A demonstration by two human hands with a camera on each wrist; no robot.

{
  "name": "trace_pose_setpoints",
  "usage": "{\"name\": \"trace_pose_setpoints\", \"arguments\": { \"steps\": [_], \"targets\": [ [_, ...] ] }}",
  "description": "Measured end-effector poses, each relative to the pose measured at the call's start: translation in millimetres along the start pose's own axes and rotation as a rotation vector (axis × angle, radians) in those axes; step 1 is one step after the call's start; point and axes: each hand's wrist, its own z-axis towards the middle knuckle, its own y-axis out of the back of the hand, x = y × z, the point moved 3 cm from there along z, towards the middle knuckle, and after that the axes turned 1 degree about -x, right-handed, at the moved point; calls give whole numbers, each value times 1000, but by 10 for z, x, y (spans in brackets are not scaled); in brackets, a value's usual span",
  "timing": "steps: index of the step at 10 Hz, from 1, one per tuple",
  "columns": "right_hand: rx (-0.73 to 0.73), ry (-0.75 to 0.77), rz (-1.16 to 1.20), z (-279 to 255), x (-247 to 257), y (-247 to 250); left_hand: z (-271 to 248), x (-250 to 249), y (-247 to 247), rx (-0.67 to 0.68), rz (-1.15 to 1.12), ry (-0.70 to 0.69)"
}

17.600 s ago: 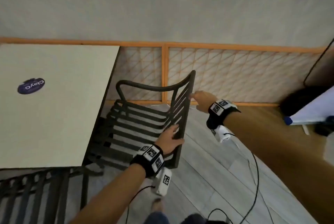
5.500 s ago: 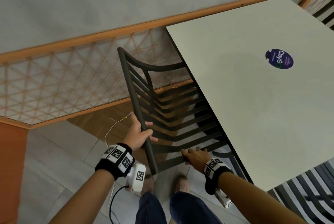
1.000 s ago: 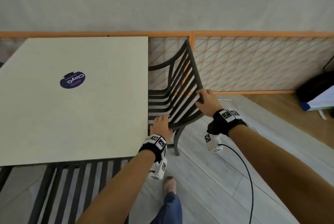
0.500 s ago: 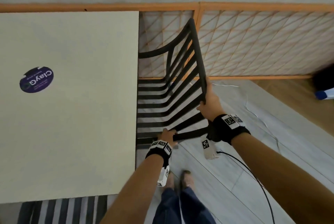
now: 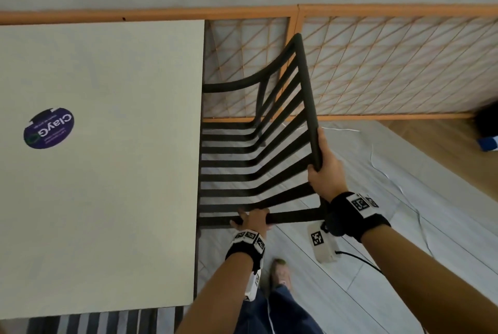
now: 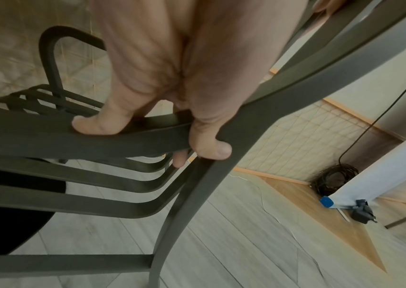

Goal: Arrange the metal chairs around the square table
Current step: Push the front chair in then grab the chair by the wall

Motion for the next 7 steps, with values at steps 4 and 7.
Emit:
{"name": "trace_pose_setpoints", "arguments": {
  "steps": [4,7],
  "targets": [
    [12,-24,-43,57,50,-57,-6,155,112,-51,9,-67],
    [2,29,-92,-180,210,72,-396,320,251,-104,-77,-139]
  ]
}}
